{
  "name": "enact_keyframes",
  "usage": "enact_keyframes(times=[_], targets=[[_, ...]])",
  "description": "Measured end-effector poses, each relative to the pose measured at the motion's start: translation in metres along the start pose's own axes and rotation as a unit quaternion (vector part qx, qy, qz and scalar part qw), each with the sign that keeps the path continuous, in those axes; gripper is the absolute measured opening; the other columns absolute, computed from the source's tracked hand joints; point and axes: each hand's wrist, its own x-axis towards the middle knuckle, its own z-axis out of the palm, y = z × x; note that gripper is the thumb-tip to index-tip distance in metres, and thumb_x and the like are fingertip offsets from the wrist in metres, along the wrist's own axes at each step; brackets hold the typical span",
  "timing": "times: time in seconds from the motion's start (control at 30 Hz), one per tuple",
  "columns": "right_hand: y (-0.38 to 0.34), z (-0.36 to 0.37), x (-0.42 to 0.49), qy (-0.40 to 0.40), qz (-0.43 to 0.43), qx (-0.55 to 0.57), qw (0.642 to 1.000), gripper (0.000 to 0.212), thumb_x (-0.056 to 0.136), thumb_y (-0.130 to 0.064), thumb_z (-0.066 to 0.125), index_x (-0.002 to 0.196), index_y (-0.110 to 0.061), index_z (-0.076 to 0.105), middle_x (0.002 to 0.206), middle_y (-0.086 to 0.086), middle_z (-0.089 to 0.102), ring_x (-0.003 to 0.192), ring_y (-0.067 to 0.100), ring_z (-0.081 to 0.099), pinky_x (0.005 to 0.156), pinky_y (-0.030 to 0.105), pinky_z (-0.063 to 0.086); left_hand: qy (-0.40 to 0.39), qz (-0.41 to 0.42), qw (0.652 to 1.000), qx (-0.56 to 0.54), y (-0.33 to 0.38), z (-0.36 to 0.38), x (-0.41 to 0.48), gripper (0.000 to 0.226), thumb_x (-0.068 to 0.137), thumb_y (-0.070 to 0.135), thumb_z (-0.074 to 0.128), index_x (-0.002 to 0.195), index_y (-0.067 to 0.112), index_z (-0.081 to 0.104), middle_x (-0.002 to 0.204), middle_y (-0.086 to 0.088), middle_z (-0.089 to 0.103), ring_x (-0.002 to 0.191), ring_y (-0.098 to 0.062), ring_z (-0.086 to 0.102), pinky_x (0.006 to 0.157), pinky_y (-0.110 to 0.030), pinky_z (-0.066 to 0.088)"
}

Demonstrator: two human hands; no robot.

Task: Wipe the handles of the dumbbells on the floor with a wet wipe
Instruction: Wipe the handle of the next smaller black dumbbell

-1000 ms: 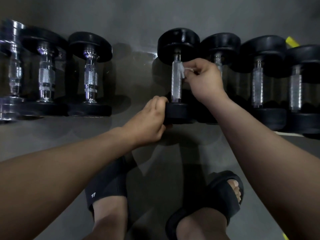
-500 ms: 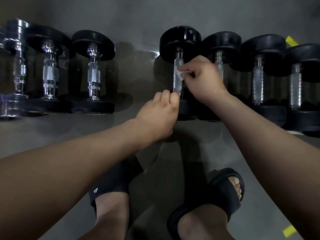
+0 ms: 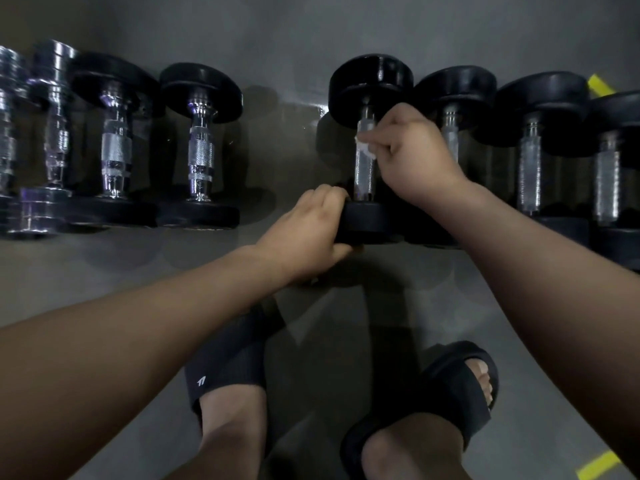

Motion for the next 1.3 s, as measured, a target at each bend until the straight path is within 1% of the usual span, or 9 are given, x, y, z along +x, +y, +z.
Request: enact_keyframes(times=[0.17, 0.27, 0.37, 0.5, 0.73, 0.87, 1.07, 1.17, 1.3], targets=[[0.0, -0.001, 0.008, -0.001, 0.006, -0.019, 1.0, 0.023, 0.098, -0.011, 0.058, 0.112, -0.01, 0.076, 0.106, 0.0, 0.055, 0.09, 0.002, 0.051, 0.078, 0.007, 0.038, 0.003, 0.01, 1.0, -0.003, -0.006, 0.004, -0.006, 0.066, 0.083, 0.037, 0.074, 0.137, 0.016, 0.042, 0.13, -0.006, 0.046, 0.122, -0.025, 0.044, 0.101, -0.043, 0.044], [-0.001, -0.013, -0.006, -0.079, -0.045, -0.041, 0.995, 0.021, 0.096, -0.013, 0.063, 0.111, -0.014, 0.078, 0.107, 0.005, 0.059, 0.095, 0.01, 0.055, 0.086, 0.017, 0.042, 0.003, 0.015, 1.0, -0.004, -0.008, 0.004, -0.007, 0.068, 0.085, 0.039, 0.073, 0.14, 0.016, 0.04, 0.132, -0.006, 0.046, 0.123, -0.025, 0.043, 0.102, -0.042, 0.042], [-0.002, -0.029, -0.004, -0.177, -0.059, -0.049, 0.981, 0.02, 0.092, -0.013, 0.07, 0.109, -0.02, 0.079, 0.101, -0.008, 0.057, 0.097, 0.008, 0.057, 0.091, 0.017, 0.042, -0.001, 0.013, 1.0, -0.005, -0.009, 0.003, -0.007, 0.064, 0.086, 0.04, 0.072, 0.137, 0.016, 0.042, 0.13, -0.006, 0.047, 0.121, -0.024, 0.044, 0.099, -0.042, 0.043], [0.001, -0.03, 0.003, -0.112, -0.032, -0.059, 0.991, 0.022, 0.092, -0.018, 0.072, 0.113, -0.022, 0.078, 0.103, -0.003, 0.061, 0.097, 0.013, 0.061, 0.088, 0.014, 0.042, -0.005, 0.013, 1.0, 0.001, -0.007, 0.003, -0.005, 0.064, 0.084, 0.043, 0.069, 0.135, 0.015, 0.043, 0.128, -0.006, 0.047, 0.118, -0.024, 0.044, 0.097, -0.042, 0.044], [-0.001, -0.034, -0.005, -0.227, -0.024, -0.032, 0.973, 0.017, 0.084, -0.025, 0.081, 0.1, -0.029, 0.081, 0.084, -0.019, 0.059, 0.082, -0.003, 0.059, 0.084, 0.015, 0.047, -0.004, 0.016, 1.0, 0.008, -0.01, 0.005, -0.004, 0.061, 0.085, 0.042, 0.072, 0.132, 0.016, 0.043, 0.125, -0.005, 0.046, 0.116, -0.023, 0.044, 0.093, -0.038, 0.042], [0.01, -0.027, -0.002, -0.093, 0.014, -0.027, 0.995, 0.017, 0.089, -0.022, 0.076, 0.105, -0.027, 0.079, 0.085, -0.021, 0.051, 0.084, 0.002, 0.057, 0.077, 0.004, 0.036, -0.008, 0.013, 1.0, 0.011, -0.009, 0.004, -0.003, 0.062, 0.085, 0.043, 0.073, 0.133, 0.017, 0.041, 0.128, -0.003, 0.044, 0.117, -0.022, 0.042, 0.09, -0.033, 0.038], [0.002, -0.031, -0.012, -0.202, 0.027, -0.005, 0.979, 0.017, 0.087, -0.021, 0.078, 0.102, -0.028, 0.08, 0.087, -0.018, 0.058, 0.084, -0.005, 0.059, 0.087, 0.015, 0.045, -0.011, 0.005, 0.998, -0.067, -0.006, 0.01, 0.0, 0.062, 0.082, 0.032, 0.079, 0.128, 0.013, 0.042, 0.124, -0.004, 0.048, 0.111, -0.019, 0.051, 0.088, -0.033, 0.044], [0.006, -0.031, -0.012, -0.157, 0.042, 0.009, 0.987, 0.021, 0.088, -0.018, 0.075, 0.105, -0.028, 0.079, 0.085, -0.021, 0.056, 0.08, -0.013, 0.056, 0.079, 0.005, 0.039, -0.005, 0.022, 0.998, -0.058, -0.006, 0.014, 0.0, 0.052, 0.086, 0.021, 0.073, 0.126, 0.006, 0.042, 0.121, -0.009, 0.047, 0.112, -0.023, 0.05, 0.084, -0.023, 0.036], [0.01, -0.026, -0.012, -0.081, 0.066, 0.005, 0.995, 0.022, 0.091, -0.019, 0.071, 0.11, -0.028, 0.078, 0.097, -0.014, 0.055, 0.084, -0.002, 0.055, 0.075, -0.003, 0.033, -0.006, 0.052, 0.999, 0.011, -0.002, 0.008, 0.001, 0.046, 0.083, 0.015, 0.067, 0.12, 0.003, 0.042, 0.117, -0.014, 0.047, 0.108, -0.028, 0.049, 0.088, -0.034, 0.043]])
